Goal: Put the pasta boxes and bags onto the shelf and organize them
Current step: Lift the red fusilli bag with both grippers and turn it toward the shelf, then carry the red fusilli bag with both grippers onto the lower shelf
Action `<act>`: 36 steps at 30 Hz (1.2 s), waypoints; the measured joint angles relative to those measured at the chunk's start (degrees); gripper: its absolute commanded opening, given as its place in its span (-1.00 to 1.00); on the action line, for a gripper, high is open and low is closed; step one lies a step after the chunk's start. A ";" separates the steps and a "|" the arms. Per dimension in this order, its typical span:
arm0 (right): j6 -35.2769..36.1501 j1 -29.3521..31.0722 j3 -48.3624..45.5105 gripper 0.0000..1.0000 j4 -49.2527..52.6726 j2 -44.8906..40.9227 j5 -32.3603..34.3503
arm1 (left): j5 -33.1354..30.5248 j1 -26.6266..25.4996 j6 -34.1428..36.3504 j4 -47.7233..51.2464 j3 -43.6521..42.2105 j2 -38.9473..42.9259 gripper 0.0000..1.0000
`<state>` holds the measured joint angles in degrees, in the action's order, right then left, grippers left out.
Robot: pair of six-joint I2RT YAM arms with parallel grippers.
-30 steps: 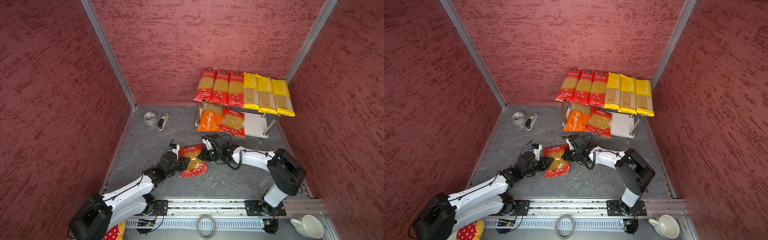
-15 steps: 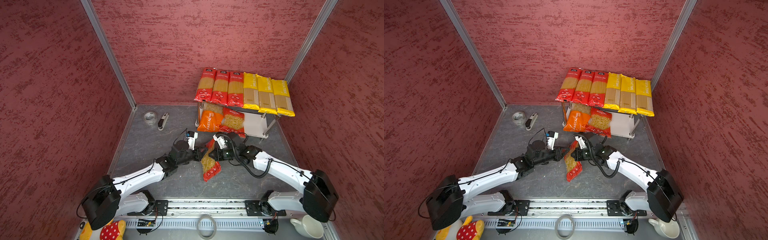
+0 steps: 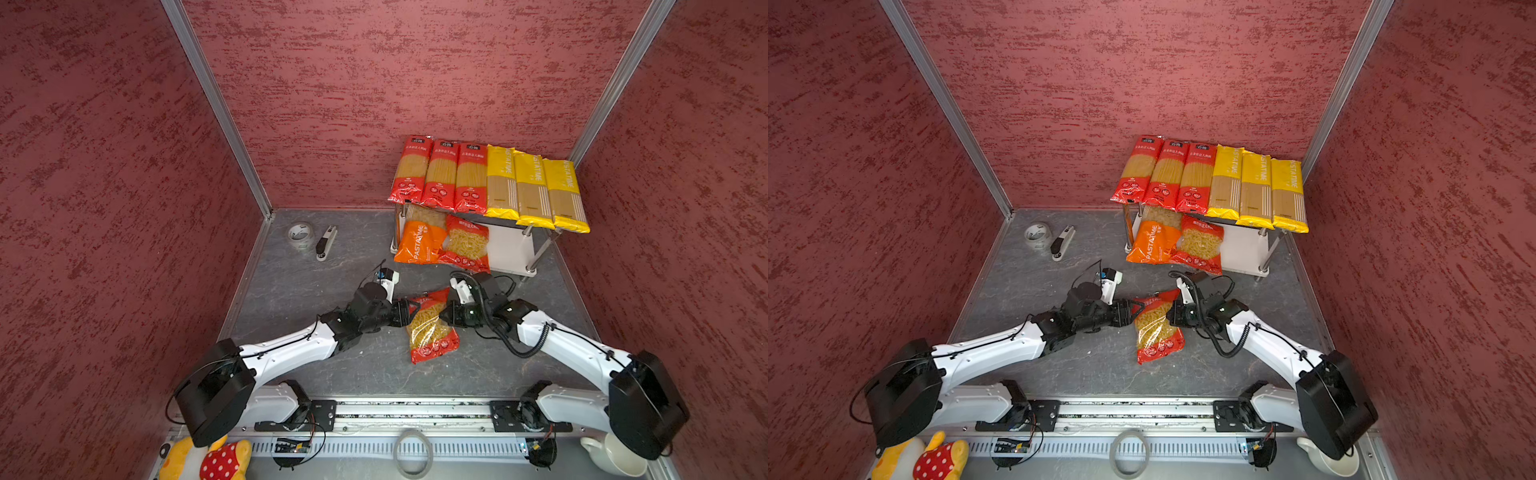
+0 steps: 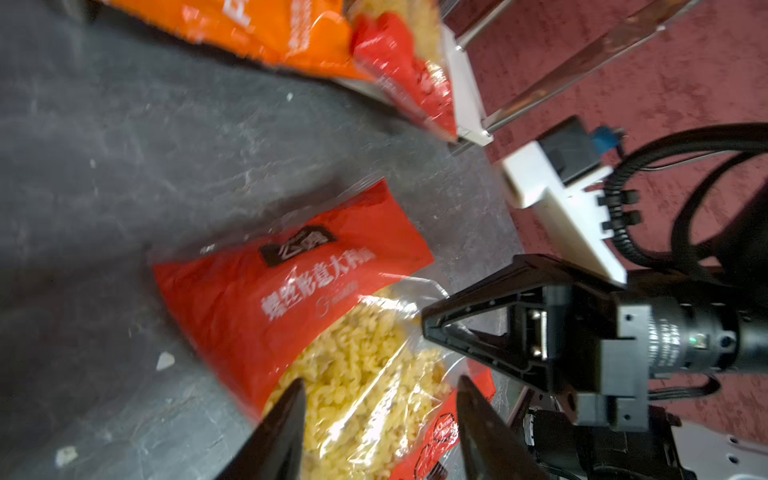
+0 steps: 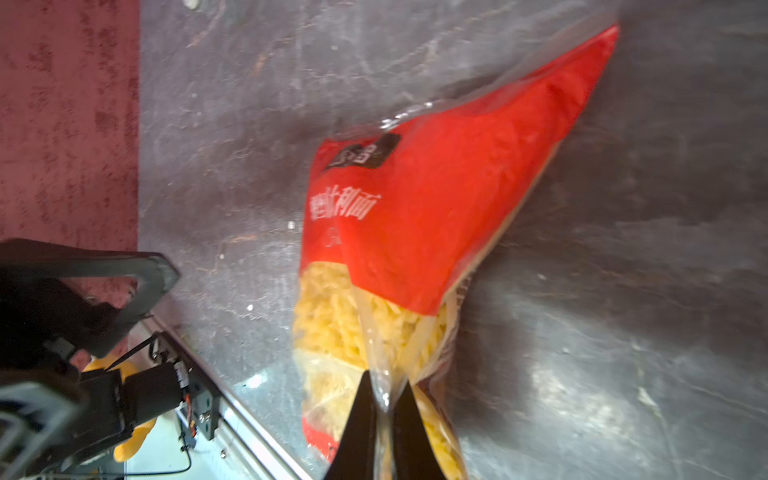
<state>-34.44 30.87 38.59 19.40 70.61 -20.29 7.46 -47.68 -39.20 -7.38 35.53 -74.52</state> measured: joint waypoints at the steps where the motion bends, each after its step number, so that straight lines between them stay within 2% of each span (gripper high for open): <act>1: -0.09 -0.39 -0.59 -1.00 -0.39 0.13 0.00 | -0.39 -0.46 -0.20 0.42 -0.13 -1.77 0.31; 8: -1.25 -0.87 -2.60 -0.96 -4.00 3.02 -0.04 | -1.81 -3.26 -3.76 1.84 -0.11 -11.41 0.28; 10: -1.95 -0.96 -3.74 -0.87 -5.53 3.37 -0.09 | -1.68 -4.02 -4.85 0.17 -0.04 -12.83 0.24; 14: -2.89 -1.03 -5.16 -0.85 -7.93 4.55 -0.48 | -0.92 -4.63 -6.58 -4.22 0.04 -15.98 0.12; 20: -3.19 -1.33 -5.38 -0.98 -8.79 4.57 -0.44 | -0.11 -4.61 -7.65 -10.12 -0.24 -17.70 -0.26; 25: -3.06 -1.46 -5.25 -1.00 -6.49 1.90 0.35 | 1.33 -4.63 -7.91 -14.05 -0.68 -17.79 -0.56; 36: -2.12 -1.46 -1.40 -1.00 2.45 -3.48 2.56 | 3.23 -4.79 -6.80 -15.30 0.33 -17.14 -0.81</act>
<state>-36.56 29.41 37.19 21.85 67.13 -17.74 10.70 -52.47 -46.00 -22.68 35.86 -91.66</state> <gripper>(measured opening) 0.078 0.143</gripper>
